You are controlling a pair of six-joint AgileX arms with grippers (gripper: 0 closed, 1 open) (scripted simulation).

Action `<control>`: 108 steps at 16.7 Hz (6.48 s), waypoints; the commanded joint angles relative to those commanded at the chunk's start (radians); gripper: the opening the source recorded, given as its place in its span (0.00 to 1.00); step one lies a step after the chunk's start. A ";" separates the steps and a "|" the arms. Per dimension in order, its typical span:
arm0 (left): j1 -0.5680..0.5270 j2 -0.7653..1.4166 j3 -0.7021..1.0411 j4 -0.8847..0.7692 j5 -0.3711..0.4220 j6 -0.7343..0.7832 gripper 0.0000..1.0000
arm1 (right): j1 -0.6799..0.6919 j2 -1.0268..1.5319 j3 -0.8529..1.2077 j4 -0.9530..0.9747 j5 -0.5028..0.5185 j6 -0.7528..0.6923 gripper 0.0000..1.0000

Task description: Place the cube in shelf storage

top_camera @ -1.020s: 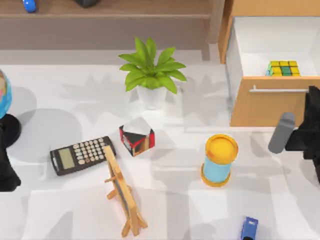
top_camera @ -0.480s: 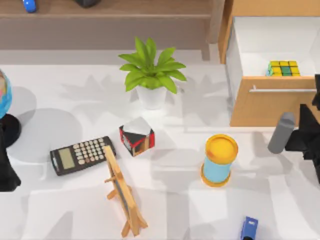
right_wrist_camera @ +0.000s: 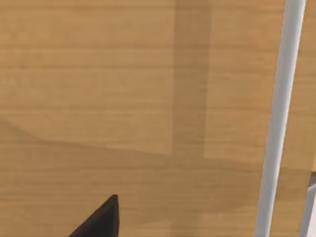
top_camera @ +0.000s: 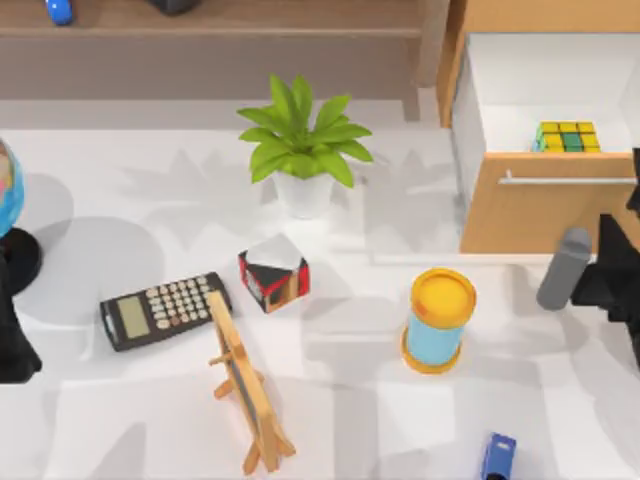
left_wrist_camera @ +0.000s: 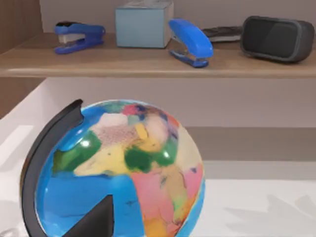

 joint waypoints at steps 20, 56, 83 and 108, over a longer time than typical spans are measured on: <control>0.000 0.000 0.000 0.000 0.000 0.000 1.00 | 0.154 -0.294 0.041 -0.207 -0.052 0.145 1.00; 0.000 0.000 0.000 0.000 0.000 0.000 1.00 | -0.180 0.362 2.028 -3.113 -0.308 1.702 1.00; 0.000 0.000 0.000 0.000 0.000 0.000 1.00 | -0.181 0.469 1.953 -2.944 -0.334 1.721 1.00; 0.000 0.000 0.000 0.000 0.000 0.000 1.00 | -0.178 0.466 1.951 -2.946 -0.332 1.723 0.00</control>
